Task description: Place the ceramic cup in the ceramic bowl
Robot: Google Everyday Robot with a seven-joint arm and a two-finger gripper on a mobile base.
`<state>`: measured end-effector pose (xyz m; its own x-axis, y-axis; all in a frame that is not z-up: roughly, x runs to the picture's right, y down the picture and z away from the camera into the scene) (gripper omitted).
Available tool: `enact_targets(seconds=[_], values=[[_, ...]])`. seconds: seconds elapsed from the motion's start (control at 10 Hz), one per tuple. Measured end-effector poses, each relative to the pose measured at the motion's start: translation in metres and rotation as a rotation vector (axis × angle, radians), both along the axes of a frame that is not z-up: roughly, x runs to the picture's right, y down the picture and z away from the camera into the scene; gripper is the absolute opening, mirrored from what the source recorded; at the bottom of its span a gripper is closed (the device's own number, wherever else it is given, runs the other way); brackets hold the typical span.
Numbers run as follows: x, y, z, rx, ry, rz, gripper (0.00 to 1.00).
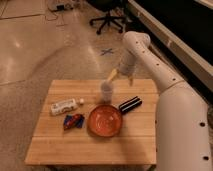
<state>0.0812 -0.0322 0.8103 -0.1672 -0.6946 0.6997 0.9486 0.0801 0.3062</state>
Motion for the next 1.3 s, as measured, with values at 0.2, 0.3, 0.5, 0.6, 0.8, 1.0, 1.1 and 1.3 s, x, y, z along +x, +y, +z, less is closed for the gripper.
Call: enact_targets(seconds=[0.2, 0.3, 0.5, 0.6, 0.8, 1.0, 1.1, 1.3], values=[[0.0, 0.0, 0.0, 0.0, 0.0, 0.0, 0.8], [0.0, 0.0, 0.0, 0.0, 0.0, 0.0, 0.8], [0.0, 0.0, 0.0, 0.0, 0.0, 0.0, 0.8], [0.0, 0.0, 0.0, 0.001, 0.0, -0.001, 0.8], [-0.009, -0.008, 0.015, 0.041, 0.014, -0.028, 0.8], [-0.02, -0.013, 0.039, 0.085, 0.037, -0.062, 0.8], [-0.022, -0.013, 0.049, 0.097, 0.047, -0.074, 0.8], [-0.025, -0.009, 0.065, 0.108, 0.062, -0.092, 0.8]])
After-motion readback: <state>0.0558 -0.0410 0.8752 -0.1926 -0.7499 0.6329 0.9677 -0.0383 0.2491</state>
